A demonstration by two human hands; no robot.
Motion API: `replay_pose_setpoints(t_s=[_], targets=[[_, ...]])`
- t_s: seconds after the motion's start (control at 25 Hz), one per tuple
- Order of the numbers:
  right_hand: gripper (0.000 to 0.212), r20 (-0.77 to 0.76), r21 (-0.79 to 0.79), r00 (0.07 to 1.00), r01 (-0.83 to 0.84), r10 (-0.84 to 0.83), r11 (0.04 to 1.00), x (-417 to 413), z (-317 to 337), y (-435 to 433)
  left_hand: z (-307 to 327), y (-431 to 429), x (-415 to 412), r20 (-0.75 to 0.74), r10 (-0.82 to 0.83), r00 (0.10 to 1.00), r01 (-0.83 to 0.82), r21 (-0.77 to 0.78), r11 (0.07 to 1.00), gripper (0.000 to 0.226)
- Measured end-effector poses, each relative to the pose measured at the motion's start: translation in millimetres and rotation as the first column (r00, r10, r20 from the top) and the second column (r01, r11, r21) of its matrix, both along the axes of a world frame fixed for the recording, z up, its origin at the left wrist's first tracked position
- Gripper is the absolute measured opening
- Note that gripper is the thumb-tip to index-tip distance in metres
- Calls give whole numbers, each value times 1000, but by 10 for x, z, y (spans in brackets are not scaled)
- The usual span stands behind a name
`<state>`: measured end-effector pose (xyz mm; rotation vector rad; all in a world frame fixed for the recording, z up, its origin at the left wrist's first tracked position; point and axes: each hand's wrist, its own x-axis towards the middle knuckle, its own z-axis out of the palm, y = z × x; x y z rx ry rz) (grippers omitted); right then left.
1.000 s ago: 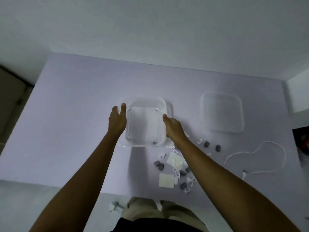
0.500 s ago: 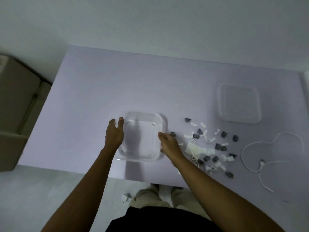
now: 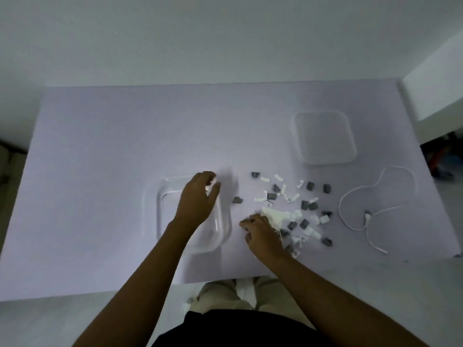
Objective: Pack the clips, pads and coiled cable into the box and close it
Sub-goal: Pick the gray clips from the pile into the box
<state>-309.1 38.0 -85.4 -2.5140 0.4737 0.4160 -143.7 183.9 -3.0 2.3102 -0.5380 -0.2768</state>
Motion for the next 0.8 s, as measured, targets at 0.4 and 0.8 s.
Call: replay_pose_setpoints(t_s=[0.4,0.8], targets=[[24,62,-58,997,45,-42,997,-101,-285,-119,-616,-1011,-160,-274,-394,877,477,594,648,40],[20,135,-64,988,86,-77,994,-178,-438,-293,-915,-1075,-12,-286,-321,903,423,451,786,8]])
